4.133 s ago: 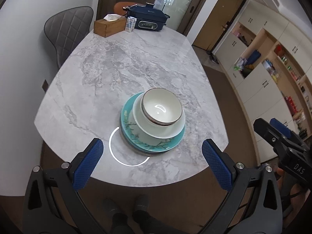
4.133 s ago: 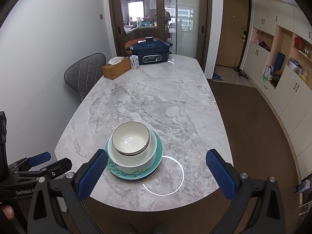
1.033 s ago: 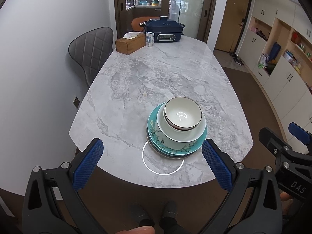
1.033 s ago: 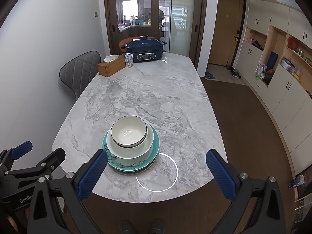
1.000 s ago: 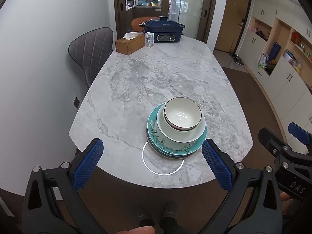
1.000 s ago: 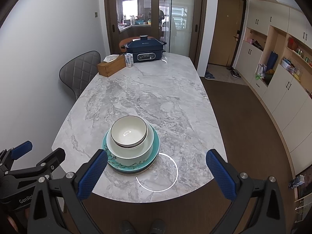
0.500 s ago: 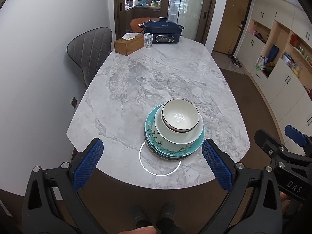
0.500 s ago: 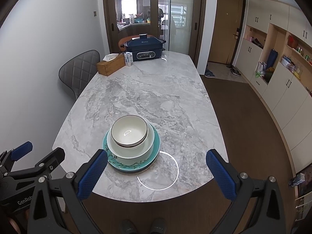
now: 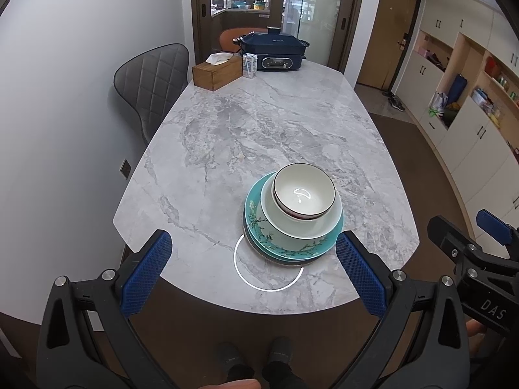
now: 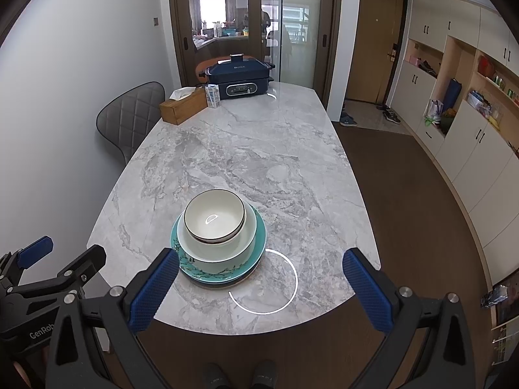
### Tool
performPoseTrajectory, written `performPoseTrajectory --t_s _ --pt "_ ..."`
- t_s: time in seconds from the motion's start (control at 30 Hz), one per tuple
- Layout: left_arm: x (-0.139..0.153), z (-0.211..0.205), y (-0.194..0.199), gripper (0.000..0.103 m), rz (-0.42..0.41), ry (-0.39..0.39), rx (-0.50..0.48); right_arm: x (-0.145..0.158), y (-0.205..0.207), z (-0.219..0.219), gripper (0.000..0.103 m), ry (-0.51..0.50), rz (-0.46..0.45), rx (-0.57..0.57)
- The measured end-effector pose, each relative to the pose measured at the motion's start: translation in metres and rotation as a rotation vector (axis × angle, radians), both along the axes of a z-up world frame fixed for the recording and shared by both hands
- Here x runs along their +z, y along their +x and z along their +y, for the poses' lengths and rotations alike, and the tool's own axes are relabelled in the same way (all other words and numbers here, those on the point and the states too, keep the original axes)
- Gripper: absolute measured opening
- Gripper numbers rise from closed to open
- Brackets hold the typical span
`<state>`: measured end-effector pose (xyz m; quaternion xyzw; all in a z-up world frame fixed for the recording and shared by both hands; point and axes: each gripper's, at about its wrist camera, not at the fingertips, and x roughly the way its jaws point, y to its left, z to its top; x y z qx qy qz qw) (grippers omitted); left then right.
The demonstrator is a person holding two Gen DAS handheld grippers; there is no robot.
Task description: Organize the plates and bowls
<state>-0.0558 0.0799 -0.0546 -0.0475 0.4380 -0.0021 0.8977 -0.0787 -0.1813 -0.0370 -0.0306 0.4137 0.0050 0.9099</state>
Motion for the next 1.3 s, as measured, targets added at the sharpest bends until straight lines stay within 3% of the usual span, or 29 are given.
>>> performPoseTrajectory --t_s 1.3 --pt "0.0008 0.0016 -0.0026 0.103 0.003 0.006 -0.012 -0.0009 -0.0014 -0.0008 0.103 0.002 0.003 -0.001"
